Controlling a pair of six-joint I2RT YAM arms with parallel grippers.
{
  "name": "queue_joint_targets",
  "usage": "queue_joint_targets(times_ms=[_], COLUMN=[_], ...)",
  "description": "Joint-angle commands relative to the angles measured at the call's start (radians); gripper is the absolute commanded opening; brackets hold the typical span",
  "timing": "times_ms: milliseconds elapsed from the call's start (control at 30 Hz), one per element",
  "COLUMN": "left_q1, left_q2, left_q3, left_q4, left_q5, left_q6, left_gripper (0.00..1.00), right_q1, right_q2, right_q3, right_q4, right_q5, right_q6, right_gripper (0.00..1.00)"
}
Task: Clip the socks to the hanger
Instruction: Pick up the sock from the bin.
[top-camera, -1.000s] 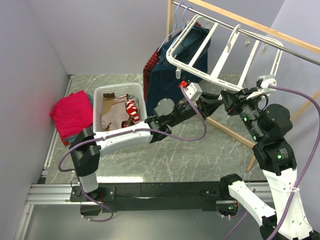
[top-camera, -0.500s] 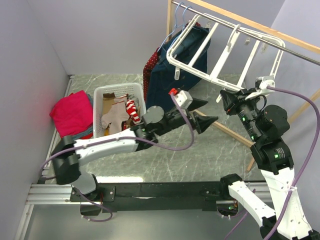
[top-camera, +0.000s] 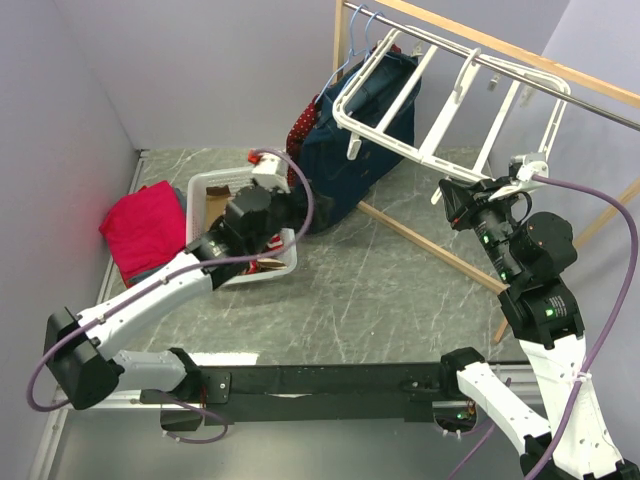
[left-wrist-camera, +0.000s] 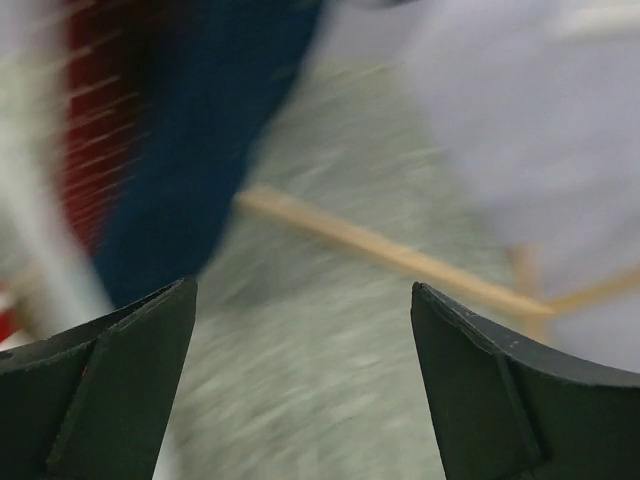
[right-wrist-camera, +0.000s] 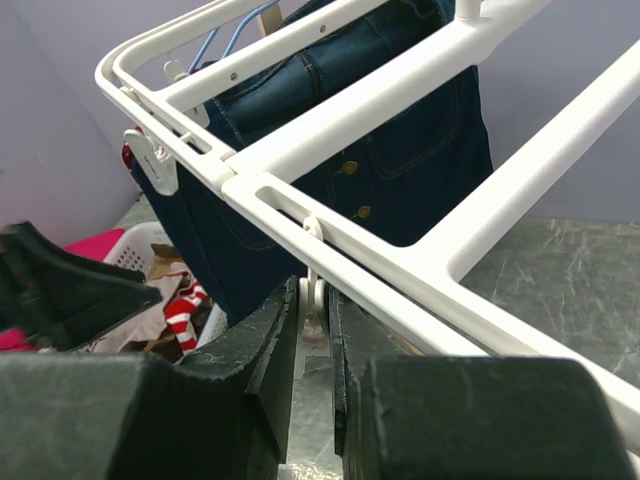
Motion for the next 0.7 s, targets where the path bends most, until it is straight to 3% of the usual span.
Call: queue_joint_targets(times_ms=[0, 167, 300, 433, 500, 667], left_q1=[0.199, 0.381, 0.496, 0.536, 0.539, 0.540], left_q2=[0.011, 0.115, 0.284, 0.454, 0.546, 0.651], left_q3=[-0.026, 0.027, 0.145, 0.291, 0.369, 0.449], left_q4=[-0.277, -0.349, -0.377, -0.459, -0.492, -0.550], left_q5=[-0.035, -0.037, -0.025, -0.038, -0.054, -0.088], left_q6=[-0.082, -0.025, 0.012, 0.036, 0.038, 0.044], left_gripper=[0.91, 0.86, 0.81, 0.72, 0.62, 0.54], right_q1=[0.006, 0.005, 0.005, 0.005, 0.006, 0.005], right_q2=[-0.007, -0.005, -0.008, -0.010, -0.011, -0.013], right_q3=[-0.010, -0.016, -0.016, -0.018, -0.018, -0.018], right_q4=[0.049, 0.049, 0.051, 0.050, 0.049, 0.037], right_q5=[-0.018, -0.028, -0.028, -0.026, -0.026, -0.032], right_q6=[-0.012, -0.012, -0.015, -0.017, -0.018, -0.020], right_gripper=[0.15, 0.15, 0.15, 0.15, 0.15, 0.15])
